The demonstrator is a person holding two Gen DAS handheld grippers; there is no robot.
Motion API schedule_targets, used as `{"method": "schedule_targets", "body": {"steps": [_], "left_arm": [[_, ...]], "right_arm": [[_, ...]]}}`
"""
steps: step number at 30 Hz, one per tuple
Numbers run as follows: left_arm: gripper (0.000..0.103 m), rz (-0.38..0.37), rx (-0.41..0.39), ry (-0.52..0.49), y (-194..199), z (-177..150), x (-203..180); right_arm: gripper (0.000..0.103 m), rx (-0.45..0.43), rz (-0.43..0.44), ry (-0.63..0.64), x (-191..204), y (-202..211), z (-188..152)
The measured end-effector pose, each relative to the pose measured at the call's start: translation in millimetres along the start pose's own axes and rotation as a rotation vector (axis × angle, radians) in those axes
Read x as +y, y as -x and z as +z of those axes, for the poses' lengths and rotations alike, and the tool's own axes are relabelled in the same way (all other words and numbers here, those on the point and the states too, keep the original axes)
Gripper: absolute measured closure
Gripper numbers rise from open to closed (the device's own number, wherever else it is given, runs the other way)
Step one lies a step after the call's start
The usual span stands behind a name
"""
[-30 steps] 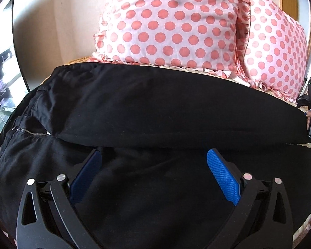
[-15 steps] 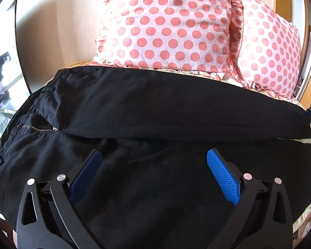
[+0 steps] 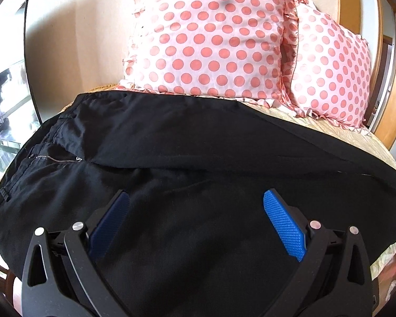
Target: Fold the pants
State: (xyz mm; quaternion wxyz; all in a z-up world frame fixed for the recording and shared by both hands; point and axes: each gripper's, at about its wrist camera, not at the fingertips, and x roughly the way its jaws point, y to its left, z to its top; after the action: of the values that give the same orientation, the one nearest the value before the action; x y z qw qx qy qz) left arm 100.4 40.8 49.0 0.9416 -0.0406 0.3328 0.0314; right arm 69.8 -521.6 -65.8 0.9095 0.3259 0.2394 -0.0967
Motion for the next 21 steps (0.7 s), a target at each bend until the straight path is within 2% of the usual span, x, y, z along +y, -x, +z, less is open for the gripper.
{"method": "schedule_targets", "body": {"steps": [5, 6, 7, 9, 13, 17, 20, 21], "left_arm": [[0.002, 0.005, -0.002, 0.003, 4, -2, 1], [0.002, 0.008, -0.001, 0.004, 4, -3, 2], [0.002, 0.013, 0.001, 0.007, 4, -3, 3], [0.002, 0.018, 0.007, 0.014, 3, -5, 5], [0.002, 0.022, 0.015, 0.015, 2, -5, 5], [0.002, 0.025, 0.022, 0.009, 0, -7, 4], [0.002, 0.027, 0.025, 0.007, -1, -7, 4], [0.002, 0.028, 0.025, 0.006, 0, -7, 4]], "right_arm": [[0.096, 0.046, 0.067, -0.129, -18, -4, 2], [0.089, 0.051, 0.082, -0.147, -21, -4, 1], [0.076, 0.061, 0.095, -0.17, -24, -5, 1], [0.065, 0.083, 0.136, -0.232, -32, -9, 0], [0.066, 0.102, 0.227, -0.315, -38, -19, -2], [0.071, 0.085, 0.212, -0.312, -32, -25, 0], [0.087, 0.086, 0.185, -0.314, -29, -34, 2], [0.096, 0.095, 0.181, -0.317, -31, -38, 4]]}}
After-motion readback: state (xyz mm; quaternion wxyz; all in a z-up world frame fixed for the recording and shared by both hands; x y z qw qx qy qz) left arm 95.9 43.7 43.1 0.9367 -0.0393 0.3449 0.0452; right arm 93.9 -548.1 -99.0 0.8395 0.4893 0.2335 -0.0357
